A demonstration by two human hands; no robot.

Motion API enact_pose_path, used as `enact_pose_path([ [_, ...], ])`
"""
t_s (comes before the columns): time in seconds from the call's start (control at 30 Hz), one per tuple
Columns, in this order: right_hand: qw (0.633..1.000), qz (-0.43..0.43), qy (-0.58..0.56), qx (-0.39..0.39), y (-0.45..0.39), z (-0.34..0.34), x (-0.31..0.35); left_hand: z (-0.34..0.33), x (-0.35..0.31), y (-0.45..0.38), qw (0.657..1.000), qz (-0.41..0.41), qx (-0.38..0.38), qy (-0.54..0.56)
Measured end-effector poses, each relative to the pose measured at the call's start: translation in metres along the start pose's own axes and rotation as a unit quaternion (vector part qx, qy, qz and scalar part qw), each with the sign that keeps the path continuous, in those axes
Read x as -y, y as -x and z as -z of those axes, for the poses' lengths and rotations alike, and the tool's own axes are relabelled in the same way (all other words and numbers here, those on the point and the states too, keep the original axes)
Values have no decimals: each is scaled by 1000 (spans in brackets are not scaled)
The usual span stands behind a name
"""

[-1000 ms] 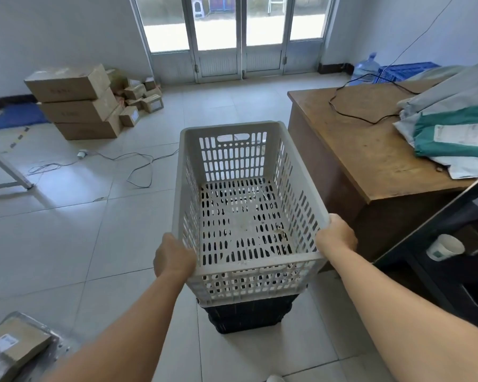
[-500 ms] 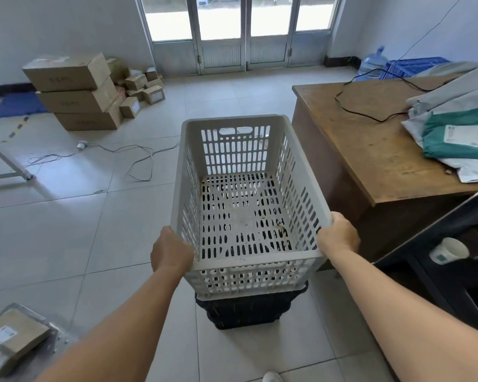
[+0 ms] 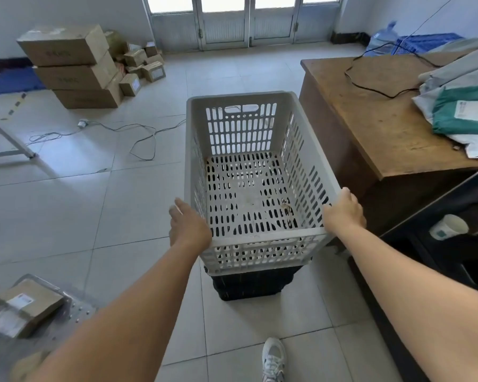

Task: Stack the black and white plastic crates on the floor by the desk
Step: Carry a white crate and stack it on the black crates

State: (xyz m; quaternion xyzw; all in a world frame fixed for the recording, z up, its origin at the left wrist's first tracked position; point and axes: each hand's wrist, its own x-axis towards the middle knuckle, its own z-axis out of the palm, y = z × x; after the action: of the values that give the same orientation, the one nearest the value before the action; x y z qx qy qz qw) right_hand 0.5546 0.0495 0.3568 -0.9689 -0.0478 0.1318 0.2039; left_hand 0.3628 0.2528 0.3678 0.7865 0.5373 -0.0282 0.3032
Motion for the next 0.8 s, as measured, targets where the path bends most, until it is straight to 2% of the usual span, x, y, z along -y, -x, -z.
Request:
enact_pose_path([
  [0.07, 992, 106, 73, 2, 15, -5, 2, -5, 3, 9, 990, -100, -15, -100],
  [0.13, 968, 221, 114, 36, 37, -9, 1, -15, 10, 22, 959, -231, 15, -162],
  [0.2, 957, 262, 83, 90, 55, -8, -4, -23, 13, 34, 935, -316, 45, -157],
  [0.23, 956, 270, 61, 99, 59, -4, -7, -23, 13, 38, 931, -333, 45, -144],
  [0.4, 954, 275, 19, 114, 50, 7, -18, -15, 10, 32, 927, -340, 71, -140],
  [0.57, 950, 302, 15, 81, 49, -10, -21, -18, 15, 29, 935, -328, -3, -133],
  [0.7, 947, 313, 4, 71, 51, -11, -21, -20, 15, 25, 943, -311, 4, -118],
  [0.8, 955, 284, -32, 80, 51, -14, -20, -22, 18, 21, 942, -310, -3, -129],
])
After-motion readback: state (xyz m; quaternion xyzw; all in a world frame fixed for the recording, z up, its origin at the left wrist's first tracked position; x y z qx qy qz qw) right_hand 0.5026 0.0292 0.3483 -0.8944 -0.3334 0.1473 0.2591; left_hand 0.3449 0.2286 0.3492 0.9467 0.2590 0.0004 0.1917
